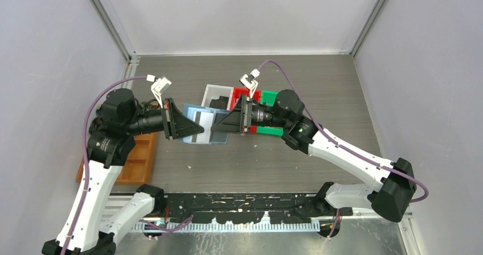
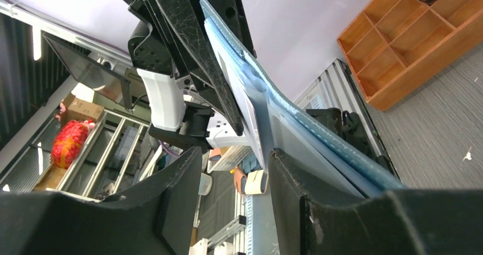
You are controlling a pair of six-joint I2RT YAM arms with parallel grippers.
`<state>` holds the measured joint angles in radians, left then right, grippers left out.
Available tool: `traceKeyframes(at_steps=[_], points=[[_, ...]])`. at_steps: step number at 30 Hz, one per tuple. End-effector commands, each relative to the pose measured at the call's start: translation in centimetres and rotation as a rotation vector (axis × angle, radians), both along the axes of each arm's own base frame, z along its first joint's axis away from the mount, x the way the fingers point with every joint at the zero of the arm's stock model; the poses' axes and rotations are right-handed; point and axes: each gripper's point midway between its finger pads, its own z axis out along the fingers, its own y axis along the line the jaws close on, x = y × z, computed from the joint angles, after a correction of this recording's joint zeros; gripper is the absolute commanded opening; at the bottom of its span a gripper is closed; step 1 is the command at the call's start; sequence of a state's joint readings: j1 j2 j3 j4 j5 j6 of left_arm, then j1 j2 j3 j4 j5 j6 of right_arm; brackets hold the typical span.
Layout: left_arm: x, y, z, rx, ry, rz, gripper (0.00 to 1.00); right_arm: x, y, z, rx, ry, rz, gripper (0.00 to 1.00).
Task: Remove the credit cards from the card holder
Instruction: Remove the credit card from the card holder.
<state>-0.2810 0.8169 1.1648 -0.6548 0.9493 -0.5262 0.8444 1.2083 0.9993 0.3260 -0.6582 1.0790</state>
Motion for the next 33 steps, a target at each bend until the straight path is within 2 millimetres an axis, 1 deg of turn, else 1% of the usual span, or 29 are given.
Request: traceKeyframes(at_steps=[1, 4, 7, 9, 14, 15, 16, 20, 23, 26, 33], points=[[-1.3, -0.4, 3.5, -0.088, -0.078, -0.061, 0.0, -1.0, -0.4, 2.7, 0.086, -0.075, 0.027, 0.52], [-1.6, -0.5, 4.1, -0.119, -0.076, -0.076, 0.0, -1.3, -0.2, 3.0, 0.098, -0.084, 0.033, 0.49], [-2.0, -0.7, 4.5, -0.144, -0.068, -0.094, 0.0, -1.3, 0.1, 3.2, 0.106, -0.087, 0.037, 0.43], [-2.1, -0.8, 4.5, -0.155, -0.052, -0.107, 0.0, -1.2, 0.3, 3.4, 0.113, -0.086, 0.035, 0.39], [-2.1, -0.8, 4.1, -0.155, -0.038, -0.105, 0.01, -0.9, 0.6, 4.1, 0.132, -0.089, 0.02, 0.33], [-1.8, -0.8, 3.9, -0.155, -0.026, -0.095, 0.04, -0.7, 0.6, 4.5, 0.142, -0.095, 0.012, 0.28], [-1.8, -0.8, 3.9, -0.154, -0.021, -0.095, 0.05, -0.7, 0.6, 4.5, 0.142, -0.096, 0.007, 0.25], [-1.6, -0.9, 3.8, -0.151, -0.014, -0.096, 0.06, -0.4, 0.3, 4.3, 0.153, -0.106, -0.02, 0.11], [-1.5, -0.9, 3.8, -0.15, -0.01, -0.093, 0.08, -0.7, -0.2, 4.2, 0.167, -0.125, -0.03, 0.04], [-1.4, -0.9, 4.0, -0.156, 0.001, -0.086, 0.08, -1.1, -0.9, 3.4, 0.174, -0.15, -0.043, 0.01], [-1.2, -1.1, 4.9, -0.183, 0.03, -0.093, 0.09, -1.4, -2.0, 2.0, 0.176, -0.159, -0.08, 0.01]])
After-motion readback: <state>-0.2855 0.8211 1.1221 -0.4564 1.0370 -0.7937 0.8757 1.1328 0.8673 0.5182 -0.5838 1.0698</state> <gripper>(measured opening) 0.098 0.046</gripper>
